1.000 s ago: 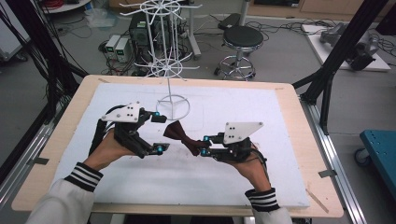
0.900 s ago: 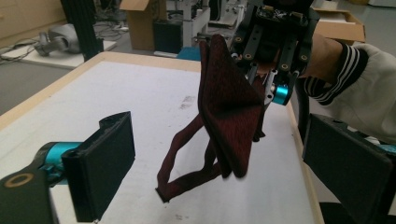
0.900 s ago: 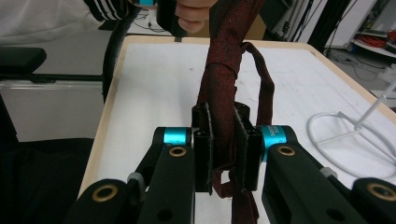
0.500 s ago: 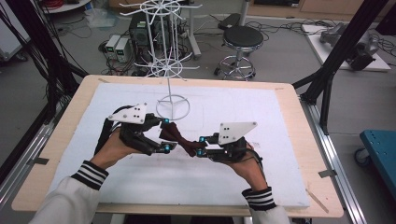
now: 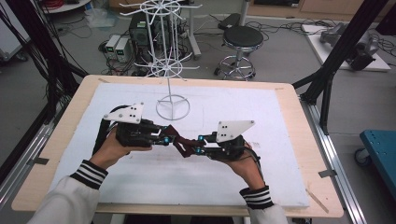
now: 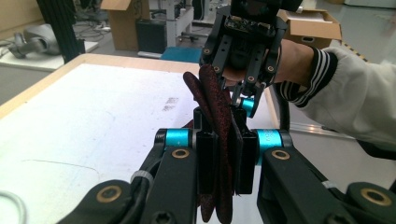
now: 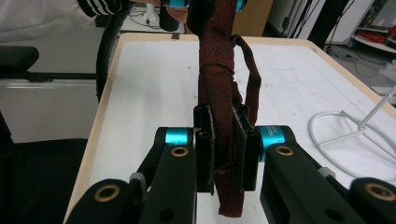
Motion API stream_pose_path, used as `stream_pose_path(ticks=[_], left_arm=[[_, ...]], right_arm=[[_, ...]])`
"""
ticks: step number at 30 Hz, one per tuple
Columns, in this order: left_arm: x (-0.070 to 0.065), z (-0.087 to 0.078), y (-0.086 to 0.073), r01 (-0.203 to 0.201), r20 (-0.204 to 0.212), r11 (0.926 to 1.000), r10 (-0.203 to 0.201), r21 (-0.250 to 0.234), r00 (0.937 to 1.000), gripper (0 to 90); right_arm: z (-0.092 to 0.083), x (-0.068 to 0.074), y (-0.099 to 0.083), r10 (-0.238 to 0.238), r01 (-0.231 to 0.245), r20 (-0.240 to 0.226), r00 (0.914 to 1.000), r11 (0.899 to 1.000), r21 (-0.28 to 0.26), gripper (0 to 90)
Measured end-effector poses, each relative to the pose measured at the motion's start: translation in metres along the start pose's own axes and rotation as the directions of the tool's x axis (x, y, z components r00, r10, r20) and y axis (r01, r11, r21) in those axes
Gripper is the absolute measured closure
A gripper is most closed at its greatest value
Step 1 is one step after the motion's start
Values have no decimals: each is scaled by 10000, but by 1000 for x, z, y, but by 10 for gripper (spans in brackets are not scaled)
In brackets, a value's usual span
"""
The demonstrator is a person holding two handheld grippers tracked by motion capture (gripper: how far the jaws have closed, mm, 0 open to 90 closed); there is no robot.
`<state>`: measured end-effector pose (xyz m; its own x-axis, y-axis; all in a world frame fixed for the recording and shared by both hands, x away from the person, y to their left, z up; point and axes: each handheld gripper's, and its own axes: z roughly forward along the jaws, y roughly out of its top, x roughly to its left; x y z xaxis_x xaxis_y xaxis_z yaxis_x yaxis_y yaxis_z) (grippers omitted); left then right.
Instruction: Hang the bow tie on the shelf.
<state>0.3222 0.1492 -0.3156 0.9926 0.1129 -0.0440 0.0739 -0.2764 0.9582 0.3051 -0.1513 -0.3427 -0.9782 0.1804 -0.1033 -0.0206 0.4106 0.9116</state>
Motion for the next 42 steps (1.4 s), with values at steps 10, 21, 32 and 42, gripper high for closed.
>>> stream_pose_path(ticks=[10, 21, 32, 42], left_arm=[[1, -9, 2, -111, -586, 9999, 107, -71, 9982, 831], [10, -24, 6, 236, -1240, 9997, -243, -68, 9920, 831], [22, -45, 28, 475, -2298, 9989, -451, 49, 9722, 831], [38, -50, 47, 649, -2807, 9973, -529, 337, 9583, 830]], right_arm=[[-1, 1, -3, 676, -541, 1717, 9828, 9952, -820, 6], [-34, 8, -8, 1077, -390, 3127, 9437, 9752, -2180, 5], [-57, 21, -51, 1612, -709, 4203, 8929, 9724, -2224, 6], [-72, 32, -85, 2338, -1190, 4715, 8503, 9581, -2605, 6]])
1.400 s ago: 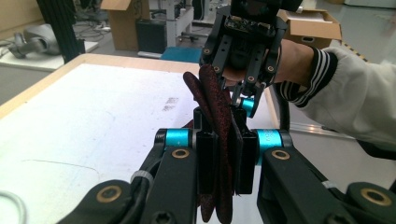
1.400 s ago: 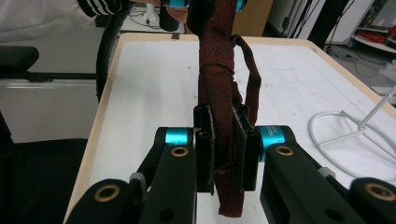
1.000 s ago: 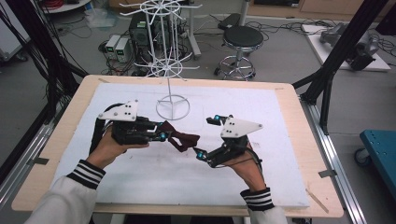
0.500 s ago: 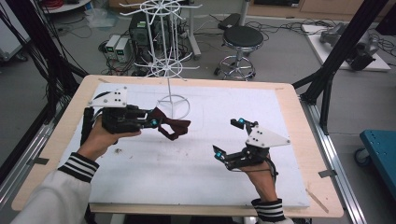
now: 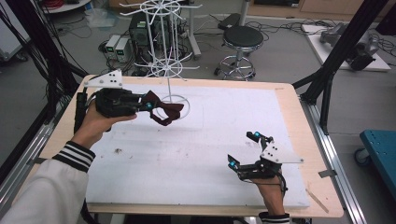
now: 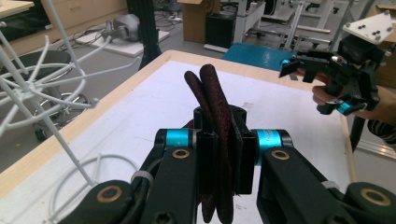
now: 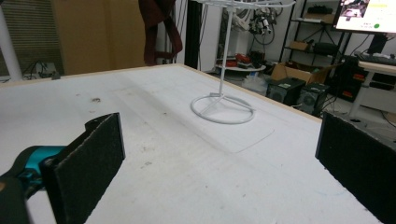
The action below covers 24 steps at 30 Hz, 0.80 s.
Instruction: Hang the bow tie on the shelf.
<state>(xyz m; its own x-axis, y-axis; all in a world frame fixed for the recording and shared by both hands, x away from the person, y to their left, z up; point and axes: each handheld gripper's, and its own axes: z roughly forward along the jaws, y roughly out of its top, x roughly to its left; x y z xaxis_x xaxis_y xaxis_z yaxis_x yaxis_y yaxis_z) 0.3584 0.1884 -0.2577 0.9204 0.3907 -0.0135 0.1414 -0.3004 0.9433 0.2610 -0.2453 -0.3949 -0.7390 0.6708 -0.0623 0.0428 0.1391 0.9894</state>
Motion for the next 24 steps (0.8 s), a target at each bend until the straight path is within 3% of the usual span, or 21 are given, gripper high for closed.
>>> stream_pose_path(ticks=[10, 17, 24], left_arm=[[16, 1, 11, 101, -268, 9998, -96, 156, 9996, 830], [29, 3, 29, -8, -436, 9992, 25, 407, 9990, 830], [42, 6, 42, 16, -463, 9962, 25, 876, 9989, 829]], right_arm=[[-9, -2, -16, 51, -44, 413, 9991, 9998, -175, 6], [-14, -4, -26, 119, -91, 761, 9970, 9992, -382, 6], [-16, -7, -34, 123, -47, 1187, 9929, 9979, -641, 6]])
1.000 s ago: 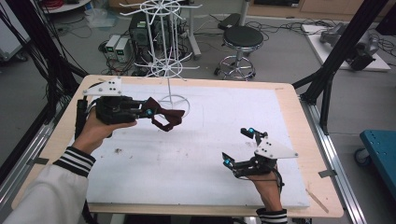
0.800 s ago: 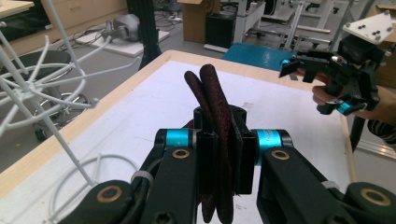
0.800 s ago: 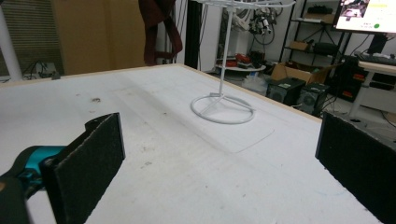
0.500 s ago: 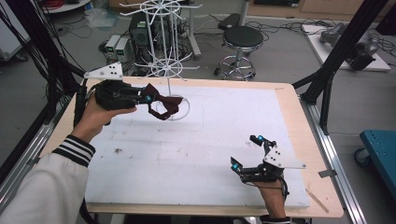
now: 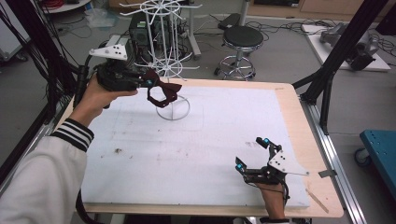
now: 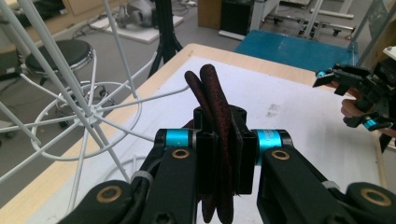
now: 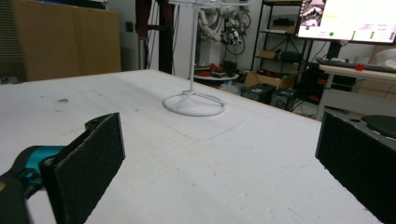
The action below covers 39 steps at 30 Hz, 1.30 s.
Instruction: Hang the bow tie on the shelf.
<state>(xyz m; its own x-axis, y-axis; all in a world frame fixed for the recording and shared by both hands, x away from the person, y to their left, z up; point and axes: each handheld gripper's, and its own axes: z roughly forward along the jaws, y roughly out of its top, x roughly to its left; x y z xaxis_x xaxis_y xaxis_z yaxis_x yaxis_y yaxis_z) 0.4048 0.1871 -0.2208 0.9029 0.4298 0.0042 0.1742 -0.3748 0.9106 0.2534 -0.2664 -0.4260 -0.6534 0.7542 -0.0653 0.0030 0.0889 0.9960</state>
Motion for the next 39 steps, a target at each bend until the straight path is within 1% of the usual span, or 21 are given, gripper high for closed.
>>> stream_pose_path(ticks=[2, 3, 4, 6, 7, 9, 12, 15, 17, 21, 23, 24, 25, 26, 27, 30, 32, 33, 35, 37, 39], left_arm=[[3, 0, 2, -9, -45, 9999, 9, 126, 10000, 829], [4, 1, 3, -15, -73, 9999, 16, 172, 10000, 829], [5, 1, 3, 31, -145, 9998, -28, 213, 9999, 829], [7, 2, 5, 21, -174, 9994, -15, 351, 9998, 829], [8, 3, 6, 16, -179, 9992, -8, 402, 9998, 829], [10, 6, 6, 45, -198, 9992, -37, 397, 9998, 829], [12, 11, 5, 31, -235, 9980, -16, 629, 9997, 829], [15, 15, 5, 127, -285, 9979, -109, 638, 9995, 829], [18, 17, 6, 153, -440, 9971, -121, 746, 9990, 829], [20, 20, 10, 233, -434, 9967, -199, 781, 9989, 829], [21, 22, 12, 161, -460, 9958, -119, 905, 9989, 829], [21, 24, 12, 224, -456, 9955, -183, 925, 9988, 829], [22, 25, 13, 210, -466, 9948, -164, 997, 9988, 829], [22, 26, 13, 221, -533, 9946, -168, 1014, 9984, 829], [23, 27, 14, 216, -488, 9942, -165, 1051, 9987, 829], [23, 32, 14, 170, -528, 9928, -108, 1188, 9985, 829], [24, 35, 14, 149, -616, 9902, -64, 1390, 9981, 829], [24, 36, 13, 182, -611, 9892, -94, 1456, 9981, 829], [25, 38, 12, 220, -807, 9868, -91, 1604, 9967, 829], [27, 39, 12, 321, -916, 9860, -172, 1635, 9956, 829], [27, 40, 12, 291, -893, 9864, -147, 1617, 9959, 828]], right_arm=[[-1, -1, -1, 68, -68, -8, 10000, 9999, -101, 6], [-1, -1, -2, 29, -29, -4, 10000, 9998, -174, 6], [-1, -1, -3, 74, -74, -6, 10000, 9999, -157, 6], [0, -2, -3, -7, 8, 36, 10000, 10000, -97, 6], [0, -2, -4, 44, -44, 30, 10000, 10000, -59, 6], [1, -2, -5, -9, 10, 47, 10000, 9999, -101, 6], [2, -2, -6, 3, -1, 158, 9999, 9999, -144, 6], [1, -3, -8, 52, -48, 264, 9996, 9999, -155, 6], [0, -4, -10, 49, -41, 381, 9993, 9998, -210, 6], [0, -5, -14, 121, -111, 476, 9988, 9997, -224, 6], [0, -5, -15, 170, -159, 533, 9984, 9997, -201, 6], [0, -5, -16, 156, -143, 504, 9986, 9996, -255, 6], [1, -6, -16, 57, -40, 548, 9985, 9995, -327, 6], [1, -5, -17, 114, -99, 567, 9983, 9996, -259, 6], [1, -4, -18, 121, -107, 565, 9983, 9996, -255, 6], [1, -4, -22, 140, -123, 589, 9982, 9995, -289, 6], [3, -3, -25, 180, -169, 625, 9979, 9997, -180, 6], [3, -3, -26, 117, -106, 654, 9978, 9998, -159, 6], [3, -3, -25, 21, -10, 640, 9979, 9998, -178, 6], [3, -2, -26, 89, -79, 643, 9979, 9998, -156, 6], [4, -2, -26, 6, 8, 691, 9976, 9998, -212, 6]])
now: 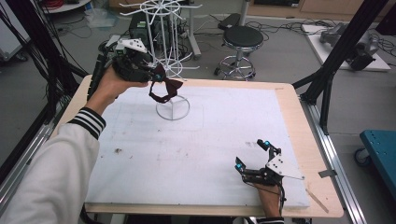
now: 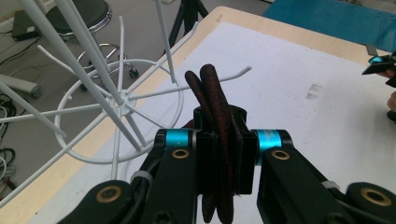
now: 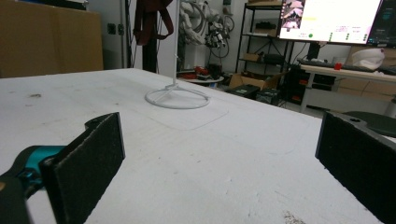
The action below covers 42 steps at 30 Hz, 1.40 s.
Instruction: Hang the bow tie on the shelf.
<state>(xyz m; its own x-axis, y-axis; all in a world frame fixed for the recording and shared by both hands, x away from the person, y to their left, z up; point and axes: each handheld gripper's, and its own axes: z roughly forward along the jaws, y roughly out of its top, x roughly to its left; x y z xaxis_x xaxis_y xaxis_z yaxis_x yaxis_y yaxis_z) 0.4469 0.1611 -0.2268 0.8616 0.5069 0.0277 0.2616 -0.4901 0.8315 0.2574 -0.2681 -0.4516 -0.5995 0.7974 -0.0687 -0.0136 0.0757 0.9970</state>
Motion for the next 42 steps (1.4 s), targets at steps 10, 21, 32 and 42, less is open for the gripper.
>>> stream_pose_path(ticks=[10, 21, 32, 42], left_arm=[[7, 5, -1, 488, -124, 9987, -489, -154, 9987, 825], [8, 12, 0, 862, -203, 9958, -868, -296, 9960, 722], [5, -2, -3, 758, -40, 9524, -806, -2954, 9967, 132], [-2, -40, -38, 339, -238, 9156, -474, -4007, 9986, 70]], right_arm=[[1, 1, 0, 26, -25, 70, 10000, 10000, -35, 6], [0, -1, -1, 139, -139, 92, 9999, 9999, -47, 6], [-1, -2, -2, 215, -210, 184, 9996, 9995, -241, 6], [-4, -2, -3, 570, -553, 339, 9978, 9972, -500, 6]])
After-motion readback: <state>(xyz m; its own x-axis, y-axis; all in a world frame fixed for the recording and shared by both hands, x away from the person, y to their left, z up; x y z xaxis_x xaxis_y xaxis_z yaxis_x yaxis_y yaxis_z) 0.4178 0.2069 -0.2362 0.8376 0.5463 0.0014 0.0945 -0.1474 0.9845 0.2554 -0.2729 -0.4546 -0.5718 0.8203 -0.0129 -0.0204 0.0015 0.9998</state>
